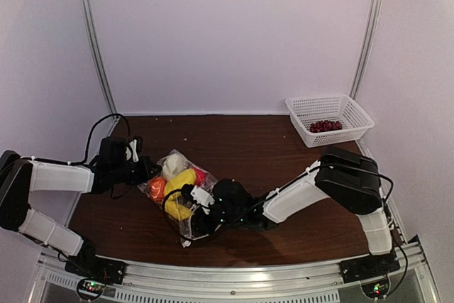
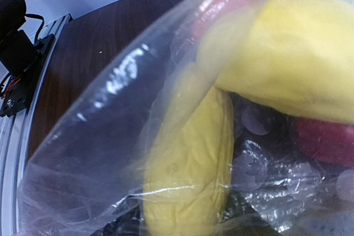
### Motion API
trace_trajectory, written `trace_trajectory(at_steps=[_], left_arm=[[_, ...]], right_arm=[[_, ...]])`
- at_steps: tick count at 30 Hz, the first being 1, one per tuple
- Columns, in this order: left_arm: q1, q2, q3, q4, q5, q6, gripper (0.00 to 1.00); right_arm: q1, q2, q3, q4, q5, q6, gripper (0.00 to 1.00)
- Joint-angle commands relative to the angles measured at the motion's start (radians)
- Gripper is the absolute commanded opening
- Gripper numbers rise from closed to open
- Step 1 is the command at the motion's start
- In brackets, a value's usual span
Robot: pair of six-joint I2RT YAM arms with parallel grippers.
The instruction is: Open the zip-top bag and remove the fake food
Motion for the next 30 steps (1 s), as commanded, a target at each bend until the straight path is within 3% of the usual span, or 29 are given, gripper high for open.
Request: trace_trajectory(at_steps=[1, 5, 9, 23, 30], left_arm=[[0.004, 0.002, -0.024, -0.002, 0.004, -0.001, 0.0], [0.004, -0.001, -0.022, -0.008, -0.008, 0.001, 0.0], [0.006, -0.004, -0.02, -0.014, -0.029, 0.002, 0.0], [0.026, 0.01, 0.01, -0.038, -0.043, 0.021, 0.0], [0.037, 0.027, 0.022, -0.042, -0.036, 0.029, 0.0]], right_arm=[[0.006, 0.035, 0.013, -0.048, 0.047, -0.009, 0.51], [0.005, -0.01, -0.041, -0.025, 0.045, -0.004, 0.32], [0.004, -0.089, -0.122, -0.009, 0.059, 0.003, 0.24], [-0.001, -0.367, -0.423, -0.039, 0.103, 0.012, 0.2], [-0.006, -0.561, -0.563, -0.138, 0.093, 0.007, 0.2]])
